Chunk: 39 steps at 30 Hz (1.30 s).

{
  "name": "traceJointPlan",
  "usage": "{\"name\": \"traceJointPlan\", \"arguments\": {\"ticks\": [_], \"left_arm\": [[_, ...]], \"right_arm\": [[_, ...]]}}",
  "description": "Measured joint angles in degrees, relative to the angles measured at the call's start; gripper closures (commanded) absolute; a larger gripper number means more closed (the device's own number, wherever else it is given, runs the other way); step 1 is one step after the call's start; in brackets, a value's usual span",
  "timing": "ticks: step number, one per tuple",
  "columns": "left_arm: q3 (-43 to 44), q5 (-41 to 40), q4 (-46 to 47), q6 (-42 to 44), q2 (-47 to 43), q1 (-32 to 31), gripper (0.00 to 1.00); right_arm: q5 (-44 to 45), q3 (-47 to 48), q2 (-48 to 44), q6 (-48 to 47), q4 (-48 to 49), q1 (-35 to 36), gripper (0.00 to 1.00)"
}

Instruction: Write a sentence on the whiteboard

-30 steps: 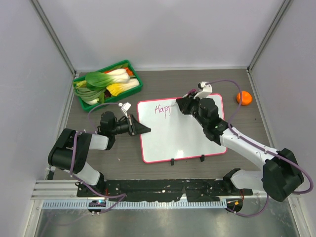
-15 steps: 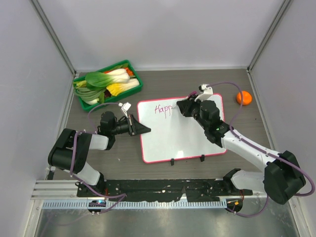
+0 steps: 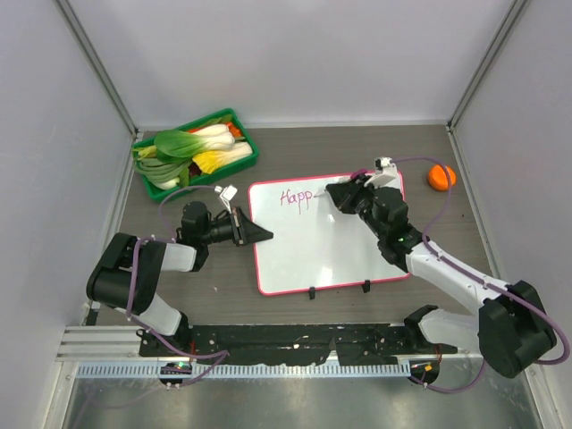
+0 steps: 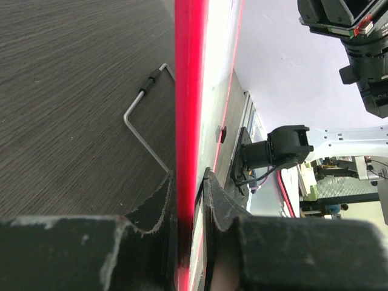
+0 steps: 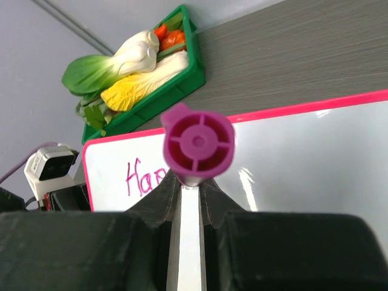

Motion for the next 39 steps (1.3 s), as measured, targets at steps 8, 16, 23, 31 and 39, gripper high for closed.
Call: {"name": "traceJointPlan", "arguments": {"ticks": [8, 16, 23, 31, 39], "left_arm": [[0.0, 0.0, -0.3, 0.2, -0.2, 0.0, 1.0], [0.1, 0.0, -0.4, 0.2, -0.2, 0.0, 1.0], [0.1, 0.0, -0.4, 0.2, -0.2, 0.0, 1.0], [0.2, 0.0, -0.4, 0.2, -0.2, 0.0, 1.0], [0.3, 0.1, -0.6, 0.3, -0.2, 0.0, 1.0]], "right_arm": [[0.0, -0.8, -4.7, 0.3, 0.1, -2.1, 0.99], [0.0, 1.4, -2.6, -1.0, -0.2, -2.1, 0.99], [0.5, 3.8, -1.1, -3.3, -1.7, -1.6, 0.99], [9.7, 7.3, -2.4, -12.2, -6.6, 7.6, 0.99], [21.0, 8.6, -3.1, -21.4, -8.0, 14.7, 0.99]]}}
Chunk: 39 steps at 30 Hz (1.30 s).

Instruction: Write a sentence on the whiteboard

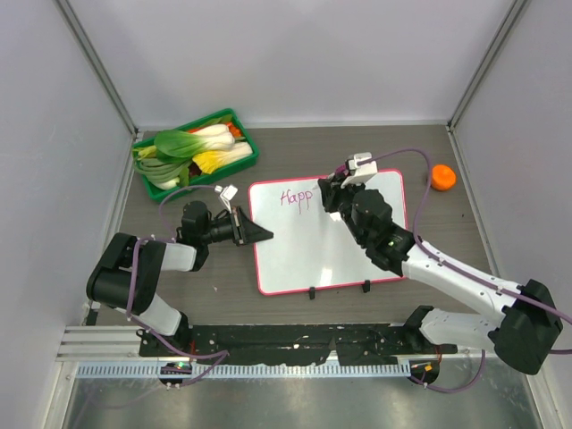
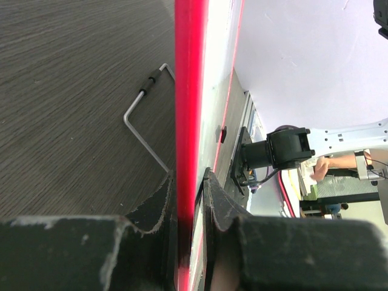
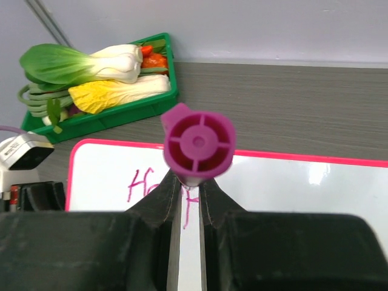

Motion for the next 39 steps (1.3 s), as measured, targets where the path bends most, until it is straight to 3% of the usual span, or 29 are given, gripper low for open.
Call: {"name": "traceJointPlan", "arguments": {"ticks": [16, 39], "left_arm": [[0.0, 0.0, 0.0, 0.0, 0.0, 0.0, 1.0], [0.0, 0.0, 0.0, 0.1, 0.0, -0.1, 1.0]], "right_arm": [[2.1, 0.4, 4.1, -0.5, -0.3, -0.1, 0.99], [-2.2, -0.1, 5.2, 3.1, 0.3, -4.3, 0.99]]}}
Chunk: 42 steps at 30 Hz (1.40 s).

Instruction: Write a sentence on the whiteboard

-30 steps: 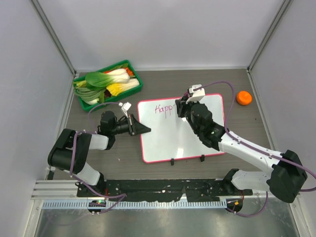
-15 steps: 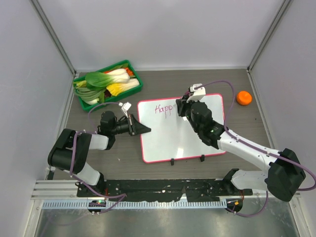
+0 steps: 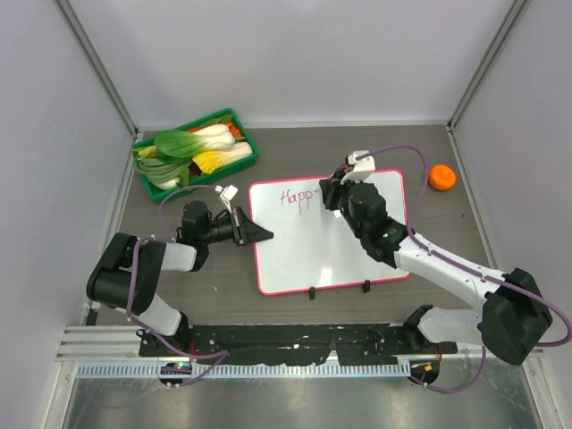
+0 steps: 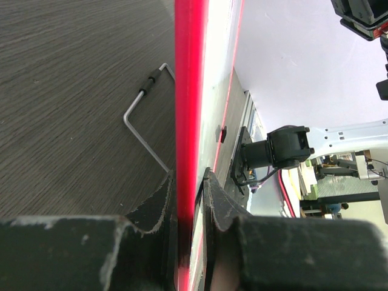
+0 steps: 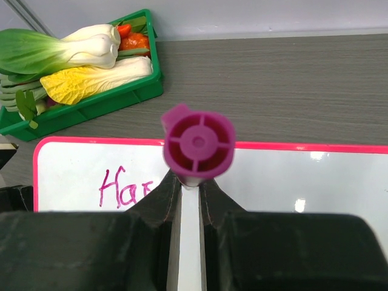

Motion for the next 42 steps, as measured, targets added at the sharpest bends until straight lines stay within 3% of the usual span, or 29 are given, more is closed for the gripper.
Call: {"name": "traceJointPlan", "arguments": {"ticks": [26, 42], "left_arm": [[0.0, -0.1, -0.5, 0.0, 0.0, 0.0, 1.0], [0.0, 0.0, -0.5, 0.1, 0.0, 0.0, 1.0]], "right_arm": [[-2.5, -4.0, -2.4, 2.9, 0.2, -0.1, 0.99], [-3.3, -0.8, -3.3, 3.8, -0.2, -2.1, 0.99]]}}
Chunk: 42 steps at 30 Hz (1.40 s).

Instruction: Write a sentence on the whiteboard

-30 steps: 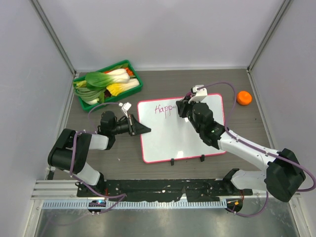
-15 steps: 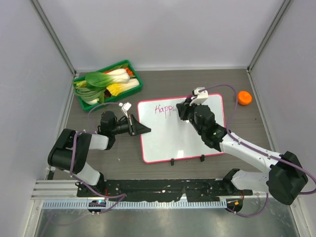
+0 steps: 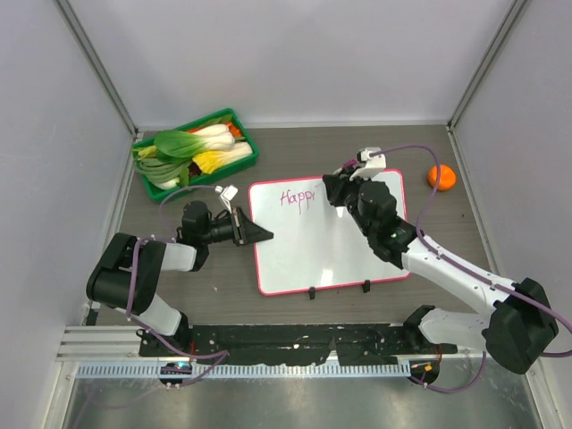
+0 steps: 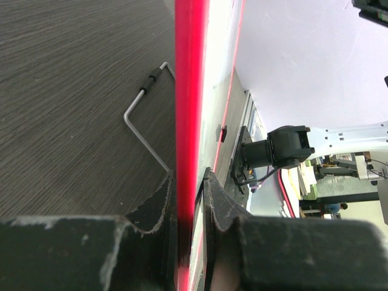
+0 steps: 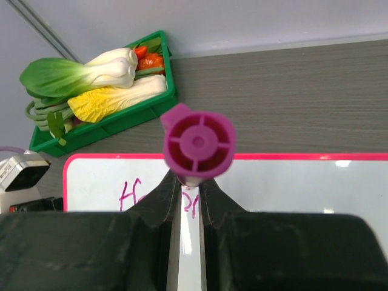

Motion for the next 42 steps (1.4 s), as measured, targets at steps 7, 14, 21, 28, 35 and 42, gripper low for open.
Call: {"name": "traceJointPlan", "arguments": {"ticks": [7, 14, 21, 28, 35, 42], "left_arm": [[0.0, 0.0, 0.0, 0.0, 0.0, 0.0, 1.0], [0.0, 0.0, -0.1, -0.1, 0.0, 0.0, 1.0], [0.0, 0.0, -0.1, 0.0, 0.0, 0.0, 1.0], [0.0, 0.0, -0.1, 0.0, 0.0, 0.0, 1.0], [0.1, 0.0, -0.1, 0.0, 0.0, 0.0, 1.0], [0.1, 0.0, -0.1, 0.0, 0.0, 0.0, 1.0]], "right_arm": [[-0.3, 1.1, 2.3, 0.4, 0.8, -2.2, 0.99], [-1.7, 1.1, 4.6, 1.6, 1.7, -2.6, 0.99], [-2.2, 1.1, 4.9, 2.1, 2.3, -2.8, 0.99], [-2.2, 0.9, 3.9, 2.4, 1.5, -2.8, 0.99], [-2.5, 0.9, 1.1, 2.6, 1.2, -2.8, 0.99], [-2.9, -0.7, 0.8, 2.8, 1.0, -2.8, 0.99]]}}
